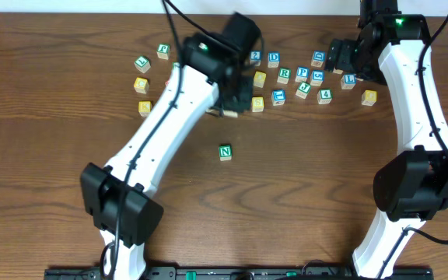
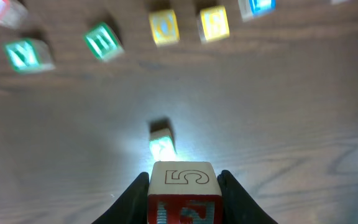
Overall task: Spell out NEURIPS
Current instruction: 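Carry the red E block with the left gripper toward the green N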
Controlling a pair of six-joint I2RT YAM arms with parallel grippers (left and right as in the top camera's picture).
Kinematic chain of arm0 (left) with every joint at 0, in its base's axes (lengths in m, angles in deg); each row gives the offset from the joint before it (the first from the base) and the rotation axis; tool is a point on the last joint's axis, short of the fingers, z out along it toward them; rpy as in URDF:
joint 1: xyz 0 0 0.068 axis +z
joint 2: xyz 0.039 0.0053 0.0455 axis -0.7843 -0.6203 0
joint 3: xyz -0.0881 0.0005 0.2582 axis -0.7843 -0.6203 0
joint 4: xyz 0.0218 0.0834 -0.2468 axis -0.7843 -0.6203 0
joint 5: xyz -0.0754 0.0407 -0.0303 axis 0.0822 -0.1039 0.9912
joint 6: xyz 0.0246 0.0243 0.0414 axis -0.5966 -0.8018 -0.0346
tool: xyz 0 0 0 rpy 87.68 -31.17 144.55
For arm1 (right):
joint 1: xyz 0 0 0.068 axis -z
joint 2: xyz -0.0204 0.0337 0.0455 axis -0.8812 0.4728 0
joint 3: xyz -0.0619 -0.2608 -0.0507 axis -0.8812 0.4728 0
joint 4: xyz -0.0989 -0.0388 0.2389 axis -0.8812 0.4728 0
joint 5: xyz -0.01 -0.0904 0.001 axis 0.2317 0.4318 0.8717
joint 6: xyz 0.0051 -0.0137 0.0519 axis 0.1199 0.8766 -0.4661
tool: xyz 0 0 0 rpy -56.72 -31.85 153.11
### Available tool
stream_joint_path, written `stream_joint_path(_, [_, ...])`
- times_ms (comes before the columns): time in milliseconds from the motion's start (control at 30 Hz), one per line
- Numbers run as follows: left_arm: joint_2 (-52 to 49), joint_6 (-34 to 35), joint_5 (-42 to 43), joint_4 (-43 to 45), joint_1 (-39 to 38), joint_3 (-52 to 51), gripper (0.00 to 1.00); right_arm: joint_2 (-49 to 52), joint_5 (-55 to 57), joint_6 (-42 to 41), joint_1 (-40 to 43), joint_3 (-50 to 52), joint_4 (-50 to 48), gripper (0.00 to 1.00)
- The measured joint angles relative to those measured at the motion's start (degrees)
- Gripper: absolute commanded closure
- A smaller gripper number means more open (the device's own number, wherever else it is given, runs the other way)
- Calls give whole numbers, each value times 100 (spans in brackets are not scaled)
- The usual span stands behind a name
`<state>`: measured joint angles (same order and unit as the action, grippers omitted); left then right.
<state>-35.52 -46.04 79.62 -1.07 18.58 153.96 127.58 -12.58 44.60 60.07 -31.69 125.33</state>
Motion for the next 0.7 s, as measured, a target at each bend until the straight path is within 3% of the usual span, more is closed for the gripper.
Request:
stream_joint_path(333, [-13,758,2,553,-542,-1019,77,0,2,2,0,0,2,1])
stream_joint_path(700, [-22,1392,-13,1801,-741,-2280,77,0,2,2,0,0,26,1])
